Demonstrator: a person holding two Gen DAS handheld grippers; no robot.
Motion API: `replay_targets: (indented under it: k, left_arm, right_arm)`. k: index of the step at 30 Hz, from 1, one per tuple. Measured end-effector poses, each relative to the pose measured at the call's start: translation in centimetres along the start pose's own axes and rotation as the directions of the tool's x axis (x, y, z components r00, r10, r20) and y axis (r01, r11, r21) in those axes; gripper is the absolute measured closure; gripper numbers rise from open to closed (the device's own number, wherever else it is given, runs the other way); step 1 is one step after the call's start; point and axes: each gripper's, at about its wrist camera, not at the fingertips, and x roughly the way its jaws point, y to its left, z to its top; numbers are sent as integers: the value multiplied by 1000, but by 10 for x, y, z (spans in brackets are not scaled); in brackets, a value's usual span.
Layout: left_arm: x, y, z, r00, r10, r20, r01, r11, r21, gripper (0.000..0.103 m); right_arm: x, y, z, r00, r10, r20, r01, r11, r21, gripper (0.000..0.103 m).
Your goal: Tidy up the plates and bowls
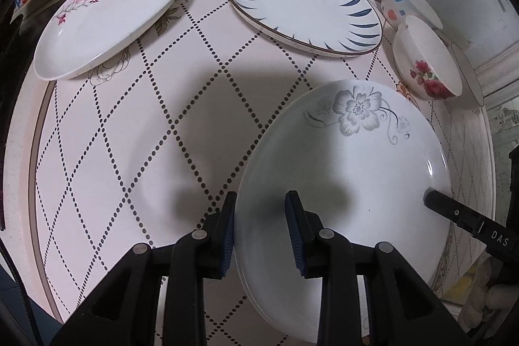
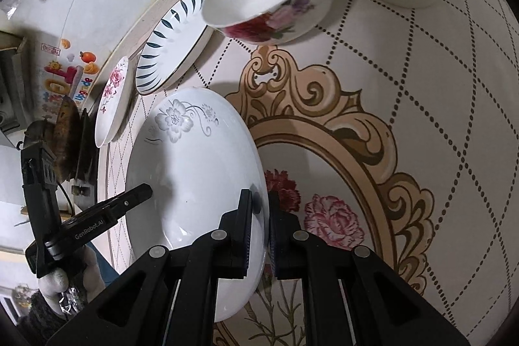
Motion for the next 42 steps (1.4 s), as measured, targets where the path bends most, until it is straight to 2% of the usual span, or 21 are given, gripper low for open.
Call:
replay_targets:
  k: [10,18,21,23,26,27,30,33,38,42]
  left_arm:
    - [-1,-1,1,1000,15,-7,-15,1000,-17,75]
    - [0,-1,4,1000,8,-28,-8,1000,4,76]
    - [-11,4,7,1000,12,-17,-12,1000,7,76]
    - [-27,12,10,1000,0,8,0,1000,0,76]
    - [-59,32,18,998,-23,64,24,1000,-16,75]
    - [-69,42,23,996,-31,82,33,999,-27,75]
    - [-86,71,37,992,-1,127,9,998,-66,69]
    - [-92,111,52,985,39,167,-17,991,-136,68]
    - [-81,172,79,981,104,166,-59,964,-258,68]
    - [-67,204,98,977,146,158,-93,950,-299,68]
  right_arm:
    - [6,1,-2,1000,6,-13,-6,1000,24,92]
    - [6,1,-3,1000,-4,-24,5,999,46,91]
    - [0,-2,-3,999,-10,-35,13,997,81,91]
    - [-10,-1,-1,998,-45,-34,47,995,85,91]
    - [-36,9,1,997,-74,1,74,994,76,90]
    - [-45,17,3,996,-86,21,84,994,66,89]
    - [-56,46,17,993,-100,56,98,995,26,71]
    - [-46,87,40,996,-52,68,53,999,-12,61]
    - [8,163,89,999,43,23,-42,997,-65,60]
    - [64,216,128,997,64,-35,-67,991,-112,60]
